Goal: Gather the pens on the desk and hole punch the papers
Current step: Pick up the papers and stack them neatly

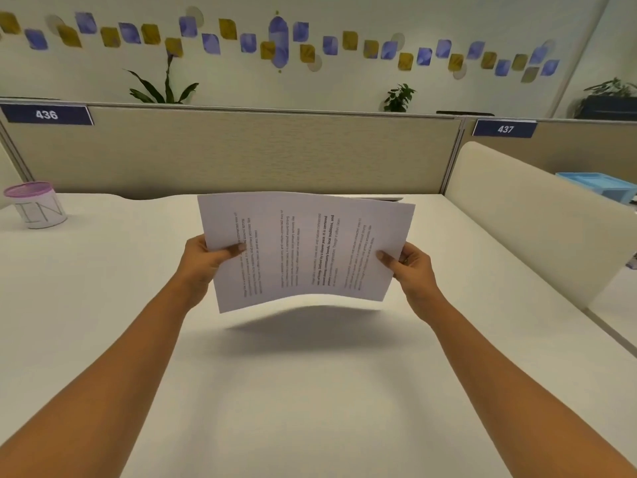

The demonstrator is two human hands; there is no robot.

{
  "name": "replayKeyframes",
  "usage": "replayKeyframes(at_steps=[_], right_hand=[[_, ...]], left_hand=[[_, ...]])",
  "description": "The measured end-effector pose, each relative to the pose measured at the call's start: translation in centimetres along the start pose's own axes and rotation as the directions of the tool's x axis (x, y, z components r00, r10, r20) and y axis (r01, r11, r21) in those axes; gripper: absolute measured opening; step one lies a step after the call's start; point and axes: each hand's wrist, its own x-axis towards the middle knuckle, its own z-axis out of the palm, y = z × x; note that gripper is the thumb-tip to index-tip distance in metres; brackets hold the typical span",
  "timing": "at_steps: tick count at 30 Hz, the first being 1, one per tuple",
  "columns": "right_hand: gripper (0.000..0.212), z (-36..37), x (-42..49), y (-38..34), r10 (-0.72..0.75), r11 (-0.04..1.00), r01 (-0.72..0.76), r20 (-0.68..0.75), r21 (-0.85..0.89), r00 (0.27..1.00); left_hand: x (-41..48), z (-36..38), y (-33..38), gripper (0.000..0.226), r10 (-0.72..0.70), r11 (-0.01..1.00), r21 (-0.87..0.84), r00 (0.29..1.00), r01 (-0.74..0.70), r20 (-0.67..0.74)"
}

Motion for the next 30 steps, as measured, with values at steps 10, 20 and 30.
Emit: replayKeyframes(at_steps=[10,20,30], right_hand=[[0.017,-0.5,-0.5,0.9,0.070,0.997,-0.069,-0.042,0.022,0.997],[0.024,-0.8,-0.3,1.3,0.070,0.996,-0.077,-0.132,-0.051,0.989],[0.020,0.4,-1.2,1.6,0.160,0.967,-0.166,-0.046,-0.194,0.986]], left_hand=[[-0.7,0.3,-0.8,0.023,-0.038,0.999,-0.017,0.999,0.037,-0.033],[-0.7,0.2,-1.1,0.017,-0.026,1.000,0.011,1.000,0.026,0.004],[-1.2,1.3,-1.4,0.019,0.017,0.983,-0.179,0.990,-0.042,-0.138]])
